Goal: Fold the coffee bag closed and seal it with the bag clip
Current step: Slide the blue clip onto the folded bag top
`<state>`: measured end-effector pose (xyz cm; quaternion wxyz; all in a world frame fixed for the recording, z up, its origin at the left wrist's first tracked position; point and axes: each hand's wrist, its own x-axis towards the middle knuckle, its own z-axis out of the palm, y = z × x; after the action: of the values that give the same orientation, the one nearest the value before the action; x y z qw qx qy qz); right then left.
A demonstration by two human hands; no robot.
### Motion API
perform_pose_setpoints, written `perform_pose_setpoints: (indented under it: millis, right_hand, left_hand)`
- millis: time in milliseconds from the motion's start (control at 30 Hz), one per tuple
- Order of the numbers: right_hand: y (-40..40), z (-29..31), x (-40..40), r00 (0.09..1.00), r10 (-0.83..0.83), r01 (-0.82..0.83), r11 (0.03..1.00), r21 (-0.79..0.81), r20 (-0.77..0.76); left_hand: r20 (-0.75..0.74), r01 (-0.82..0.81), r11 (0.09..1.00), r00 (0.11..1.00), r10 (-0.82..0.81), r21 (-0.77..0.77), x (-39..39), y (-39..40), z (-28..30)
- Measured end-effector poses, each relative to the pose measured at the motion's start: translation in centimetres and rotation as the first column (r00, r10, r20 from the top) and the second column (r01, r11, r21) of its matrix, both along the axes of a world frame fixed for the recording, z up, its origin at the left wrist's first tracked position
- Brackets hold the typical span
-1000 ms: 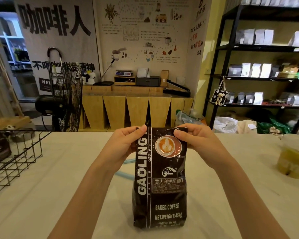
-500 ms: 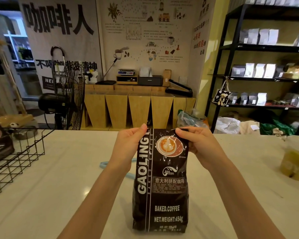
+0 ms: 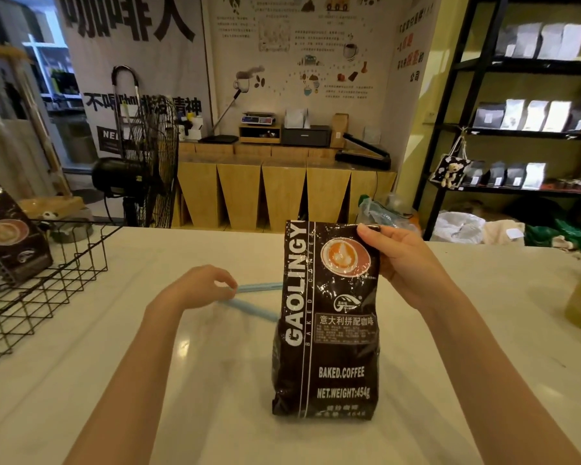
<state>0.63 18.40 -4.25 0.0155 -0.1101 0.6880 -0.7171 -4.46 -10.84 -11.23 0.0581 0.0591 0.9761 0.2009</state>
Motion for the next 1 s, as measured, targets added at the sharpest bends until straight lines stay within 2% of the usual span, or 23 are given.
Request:
perform_pose_setpoints:
  millis: [100,233,300,367,433,500,600,633,667,733,833,900,933,1000]
  right_hand:
    - [0.0,0.1,0.1,1.000,0.026,-0.026,1.000,-0.008,-0.005]
    - [0.0,0.0,0.1,1.000,0.028,-0.028,1.000,-0.008,-0.009]
    - [0.0,-0.1,0.1,0.999,0.032,-0.033,0.999,-0.016,-0.011]
    - [0.1,-0.2,0.0,0.999,0.032,-0.032,0.999,-0.013,-0.011]
    - [0.2,-0.3,-0.1,0.999,0.030,-0.030,0.999,-0.013,-0.011]
    - [0.2,-0.3,-0.1,1.000,0.027,-0.028,0.999,-0.016,-0.009]
    - [0.2,-0.3,-0.1,1.000,0.023,-0.023,1.000,-0.015,-0.014]
    - [0.1,-0.3,-0.1,1.000,0.017,-0.017,1.000,-0.016,-0.016]
    - [0.1,-0.3,-0.1,1.000,0.012,-0.012,1.000,-0.018,-0.019]
    - [0.1,-0.4,-0.1,1.000,0.013,-0.013,1.000,-0.022,-0.029]
    - [0.1,-0.4,-0.1,0.999,0.016,-0.018,0.999,-0.042,-0.041]
    - [0.2,-0.5,-0.1,0.999,0.014,-0.016,0.999,-0.042,-0.046]
    - [0.2,-0.5,-0.2,0.999,0.010,-0.012,0.999,-0.038,-0.048]
    - [0.2,-0.6,-0.2,0.998,-0.008,0.007,1.000,-0.030,-0.057]
  left_hand:
    - [-0.007,-0.080,0.997,0.997,0.080,0.017,-0.7,-0.9,-2.1]
    - [-0.140,-0.159,0.986,0.976,0.164,0.047,-1.1,-0.2,-4.4]
    - [-0.186,-0.180,0.973,0.961,0.206,0.146,-1.0,0.4,-4.4]
    - [-0.192,-0.173,0.926,0.950,0.247,0.336,-0.8,1.1,-3.3]
    - [-0.163,-0.134,0.813,0.949,0.270,0.566,-0.4,1.7,-1.6]
    - [-0.095,-0.092,0.637,0.963,0.253,0.765,0.4,2.4,0.4]
    - [-0.061,0.003,0.385,0.989,0.137,0.923,2.0,3.3,3.6]
    - [-0.078,0.043,0.332,0.993,0.092,0.942,2.6,3.5,4.5]
    - [-0.099,0.078,0.315,0.994,0.051,0.946,3.2,3.6,5.3]
    - [-0.130,0.134,0.343,0.991,-0.036,0.930,4.3,3.8,6.6]
    - [-0.165,0.208,0.449,0.977,-0.133,0.869,5.6,4.5,7.6]
    - [-0.192,0.232,0.525,0.973,-0.131,0.819,6.0,5.5,7.9]
    - [-0.203,0.235,0.530,0.972,-0.119,0.815,6.0,6.1,8.0]
    - [-0.218,0.237,0.481,0.971,-0.097,0.844,6.0,7.2,7.8]
